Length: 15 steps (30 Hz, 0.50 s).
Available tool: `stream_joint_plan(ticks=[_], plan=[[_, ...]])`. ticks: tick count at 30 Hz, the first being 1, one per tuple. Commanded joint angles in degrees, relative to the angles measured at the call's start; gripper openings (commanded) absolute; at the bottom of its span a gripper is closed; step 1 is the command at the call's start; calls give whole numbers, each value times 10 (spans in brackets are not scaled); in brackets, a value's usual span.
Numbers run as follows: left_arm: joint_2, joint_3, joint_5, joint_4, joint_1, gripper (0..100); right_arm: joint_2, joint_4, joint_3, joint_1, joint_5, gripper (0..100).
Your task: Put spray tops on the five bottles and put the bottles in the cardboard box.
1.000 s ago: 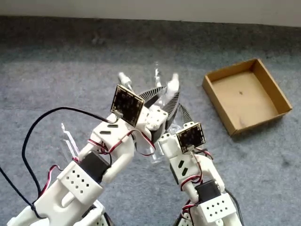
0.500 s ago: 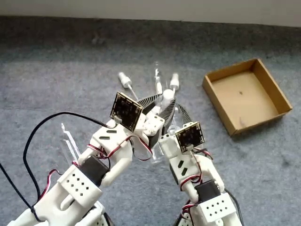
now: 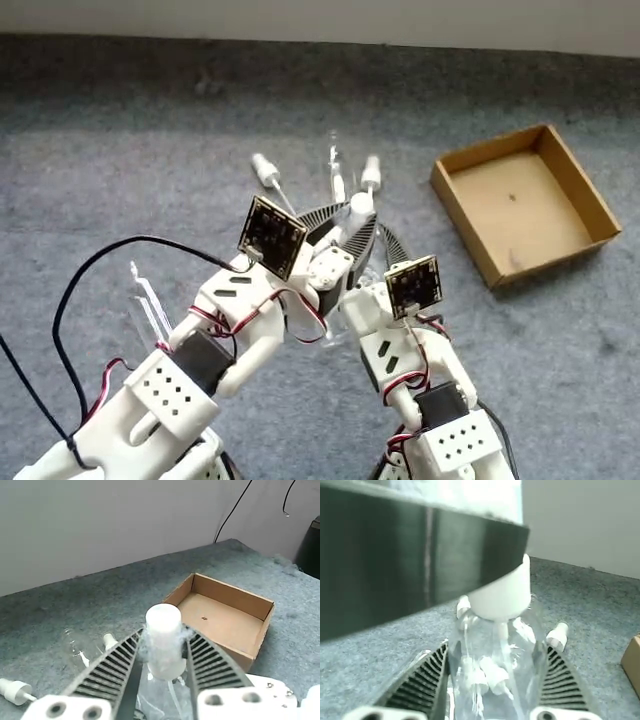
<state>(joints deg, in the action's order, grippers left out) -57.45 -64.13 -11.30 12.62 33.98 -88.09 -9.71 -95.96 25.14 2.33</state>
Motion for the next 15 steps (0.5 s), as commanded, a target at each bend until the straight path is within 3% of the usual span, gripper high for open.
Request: stream_joint_plan(ticks=[1,4,15], plan=[[-5,0,-2,3,-30,134,-9,4,-67,0,-8,156],[-5,1,-3,3,-32,191,-9,4,-67,0,-8,156],[-10,5,-2,12,-33,228,-8,4,-66,0,-8,156]])
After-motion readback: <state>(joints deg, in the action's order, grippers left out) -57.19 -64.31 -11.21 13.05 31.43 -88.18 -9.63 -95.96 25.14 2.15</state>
